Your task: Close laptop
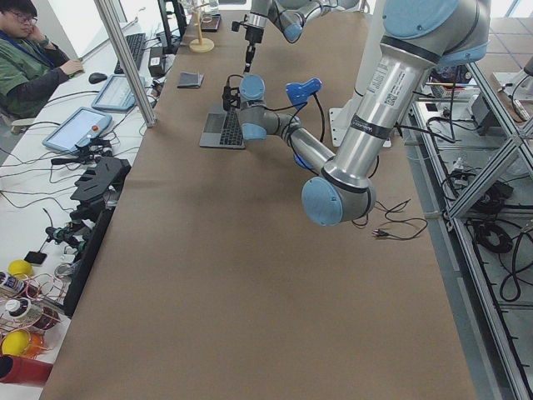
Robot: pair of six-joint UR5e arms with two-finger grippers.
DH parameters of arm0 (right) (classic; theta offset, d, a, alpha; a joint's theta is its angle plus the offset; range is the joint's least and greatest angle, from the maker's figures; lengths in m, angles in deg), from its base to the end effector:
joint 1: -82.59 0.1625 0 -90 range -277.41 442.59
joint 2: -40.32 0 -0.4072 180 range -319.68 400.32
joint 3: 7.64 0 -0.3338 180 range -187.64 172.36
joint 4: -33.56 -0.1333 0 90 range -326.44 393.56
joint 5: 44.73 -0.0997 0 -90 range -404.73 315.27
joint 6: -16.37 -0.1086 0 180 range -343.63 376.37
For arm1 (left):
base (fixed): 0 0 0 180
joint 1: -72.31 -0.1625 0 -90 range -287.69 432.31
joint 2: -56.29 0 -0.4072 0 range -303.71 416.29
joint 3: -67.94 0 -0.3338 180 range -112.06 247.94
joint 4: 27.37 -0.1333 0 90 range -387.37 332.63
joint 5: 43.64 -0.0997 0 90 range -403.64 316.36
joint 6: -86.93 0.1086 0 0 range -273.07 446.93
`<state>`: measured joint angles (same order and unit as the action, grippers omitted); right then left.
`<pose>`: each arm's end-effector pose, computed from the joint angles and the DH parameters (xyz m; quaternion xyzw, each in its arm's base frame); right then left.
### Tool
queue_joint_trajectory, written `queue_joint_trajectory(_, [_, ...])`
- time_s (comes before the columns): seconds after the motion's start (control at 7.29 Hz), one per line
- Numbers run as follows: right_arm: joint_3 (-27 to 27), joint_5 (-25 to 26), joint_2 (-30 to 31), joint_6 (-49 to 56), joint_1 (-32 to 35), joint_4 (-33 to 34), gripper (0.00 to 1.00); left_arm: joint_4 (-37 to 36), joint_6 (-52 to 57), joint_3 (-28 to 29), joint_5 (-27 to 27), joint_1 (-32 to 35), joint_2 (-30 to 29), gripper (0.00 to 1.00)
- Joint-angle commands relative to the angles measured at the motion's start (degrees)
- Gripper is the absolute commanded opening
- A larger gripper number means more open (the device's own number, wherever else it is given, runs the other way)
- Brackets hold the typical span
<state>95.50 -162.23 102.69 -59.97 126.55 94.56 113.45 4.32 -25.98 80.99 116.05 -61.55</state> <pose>-0.3501 -0.4531 0.2450 0.0969 -0.5807 0.0770 0.8046 0.3663 -0.4496 0.2595 0.0701 0.6648 -0.0372 0.7428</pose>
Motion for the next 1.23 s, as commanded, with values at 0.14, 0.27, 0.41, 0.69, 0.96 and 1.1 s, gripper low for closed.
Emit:
queue_joint_trajectory(0.14, [-2.5,0.0,-1.6,0.4,0.5,0.0,0.0,-0.1,1.7,1.9,-0.3,2.2,-0.9,0.0])
queue_joint_trajectory(0.27, [-3.4,0.0,-2.3,0.4,0.9,0.0,0.0,-0.1,1.7,3.7,-0.3,3.2,-2.5,0.0])
queue_joint_trajectory(0.41, [-4.3,0.0,-2.4,0.7,1.1,-0.1,0.0,-0.1,2.5,6.2,-0.3,3.5,-3.9,0.0])
queue_joint_trajectory(0.69, [-8.2,0.0,-5.0,1.7,2.1,-0.1,0.0,0.0,3.7,10.1,-0.4,4.5,-6.2,0.0])
queue_joint_trajectory(0.96, [-13.4,0.1,-8.1,1.8,3.0,-0.1,0.0,-0.1,5.5,14.3,-2.1,4.8,-8.7,0.0])
queue_joint_trajectory(1.1, [-16.0,0.1,-9.6,2.3,3.1,-0.1,0.0,-0.1,7.1,16.5,-2.5,4.9,-9.4,0.0])
